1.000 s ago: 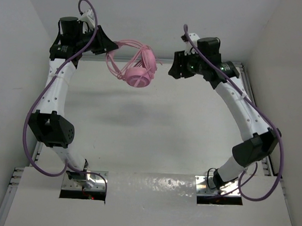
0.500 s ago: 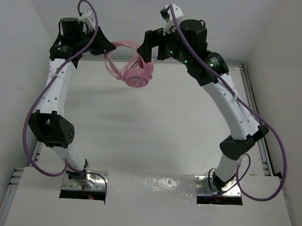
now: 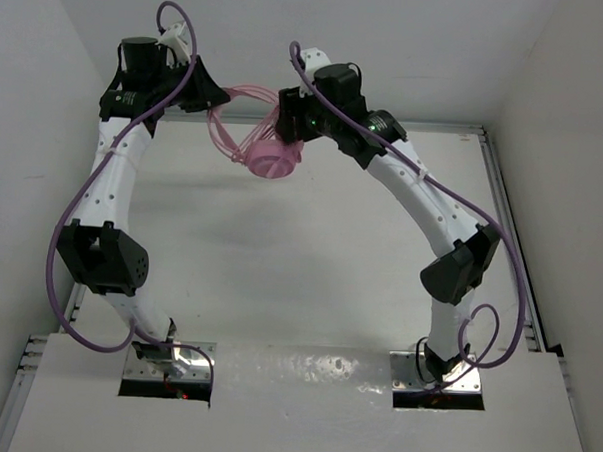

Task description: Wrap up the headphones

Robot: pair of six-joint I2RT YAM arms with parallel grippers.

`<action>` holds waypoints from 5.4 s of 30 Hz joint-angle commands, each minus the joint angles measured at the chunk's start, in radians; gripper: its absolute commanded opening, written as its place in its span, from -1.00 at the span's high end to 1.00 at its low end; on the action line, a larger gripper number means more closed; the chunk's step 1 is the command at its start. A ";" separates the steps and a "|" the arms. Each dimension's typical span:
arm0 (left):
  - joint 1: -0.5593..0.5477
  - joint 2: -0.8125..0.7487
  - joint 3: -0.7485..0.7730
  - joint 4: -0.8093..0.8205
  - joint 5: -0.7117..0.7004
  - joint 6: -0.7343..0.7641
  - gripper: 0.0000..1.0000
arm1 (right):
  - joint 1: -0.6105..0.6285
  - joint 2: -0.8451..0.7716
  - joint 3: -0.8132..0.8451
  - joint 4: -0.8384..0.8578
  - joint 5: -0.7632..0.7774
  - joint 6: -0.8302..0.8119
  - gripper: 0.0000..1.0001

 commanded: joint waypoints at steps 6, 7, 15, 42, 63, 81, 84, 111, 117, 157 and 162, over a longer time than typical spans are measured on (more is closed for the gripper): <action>-0.003 -0.068 -0.026 0.078 0.092 -0.023 1.00 | 0.002 0.049 0.021 0.041 0.101 0.067 1.00; -0.017 -0.064 -0.031 0.078 0.099 -0.015 0.96 | 0.002 0.045 0.016 0.027 0.110 0.074 1.00; -0.011 -0.042 0.037 -0.021 0.000 0.183 -0.36 | 0.062 -0.116 -0.200 -0.010 0.102 0.085 1.00; -0.008 -0.019 0.081 -0.026 0.068 0.151 -0.96 | 0.001 -0.796 -1.197 -0.001 0.129 0.430 1.00; -0.006 -0.008 0.051 -0.018 0.059 0.155 -0.94 | 0.057 -0.749 -0.987 -0.031 0.161 0.320 1.00; -0.005 -0.008 0.049 0.028 0.053 0.145 -0.88 | 0.301 -0.567 -1.002 0.166 -0.260 0.363 1.00; -0.006 -0.005 0.046 0.029 0.060 0.142 -0.88 | 0.300 -0.587 -1.044 0.205 -0.250 0.396 1.00; -0.012 0.001 0.003 0.046 0.088 0.122 -0.87 | 0.231 -0.776 -1.162 0.110 0.365 0.506 1.00; -0.016 0.027 -0.067 0.146 0.091 0.217 -0.32 | 0.251 -0.681 -1.023 0.170 0.049 0.262 1.00; -0.381 0.148 -0.384 -0.193 0.495 0.763 -0.20 | 0.079 -0.813 -1.291 0.618 -0.103 0.304 1.00; -0.378 0.147 -0.348 -0.130 0.413 0.708 -0.30 | 0.172 -0.821 -1.292 0.567 -0.115 0.286 1.00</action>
